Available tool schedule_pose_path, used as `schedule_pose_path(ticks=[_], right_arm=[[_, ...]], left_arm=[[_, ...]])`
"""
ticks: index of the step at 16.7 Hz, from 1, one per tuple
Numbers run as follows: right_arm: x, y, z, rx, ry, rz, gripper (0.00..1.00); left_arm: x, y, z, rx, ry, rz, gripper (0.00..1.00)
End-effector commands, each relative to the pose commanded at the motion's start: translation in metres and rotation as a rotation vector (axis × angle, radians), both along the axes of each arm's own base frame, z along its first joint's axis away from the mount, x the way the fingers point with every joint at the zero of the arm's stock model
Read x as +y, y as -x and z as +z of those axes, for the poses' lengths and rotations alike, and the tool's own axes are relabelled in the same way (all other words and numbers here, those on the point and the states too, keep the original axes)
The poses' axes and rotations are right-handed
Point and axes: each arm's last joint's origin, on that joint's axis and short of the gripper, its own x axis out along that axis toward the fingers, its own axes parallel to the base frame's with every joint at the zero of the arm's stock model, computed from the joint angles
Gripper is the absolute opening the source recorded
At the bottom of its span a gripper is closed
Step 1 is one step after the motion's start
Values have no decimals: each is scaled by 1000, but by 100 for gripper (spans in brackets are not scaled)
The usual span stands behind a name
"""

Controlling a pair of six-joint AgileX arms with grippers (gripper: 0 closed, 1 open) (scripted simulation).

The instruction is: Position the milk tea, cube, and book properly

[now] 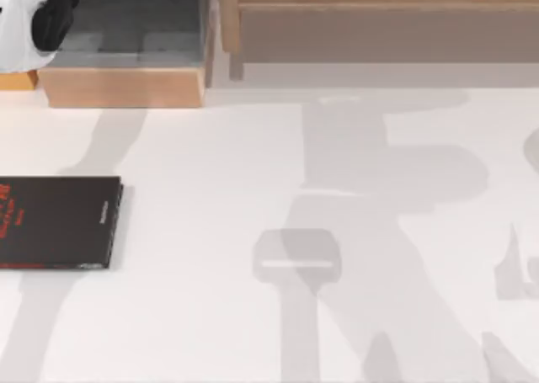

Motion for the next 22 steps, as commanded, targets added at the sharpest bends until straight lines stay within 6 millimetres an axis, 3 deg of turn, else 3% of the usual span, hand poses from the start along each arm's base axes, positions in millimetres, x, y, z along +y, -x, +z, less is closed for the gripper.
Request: schedule_pose_path(ticks=[4,5,22], right_arm=[[0,0,0,0,0,0,100],[0,0,0,0,0,0,100],[0,0,0,0,0,0,100]], left_arm=[[0,0,0,0,0,0,2],[0,0,0,0,0,0,0],[0,9,10,-2,-2,1,0]])
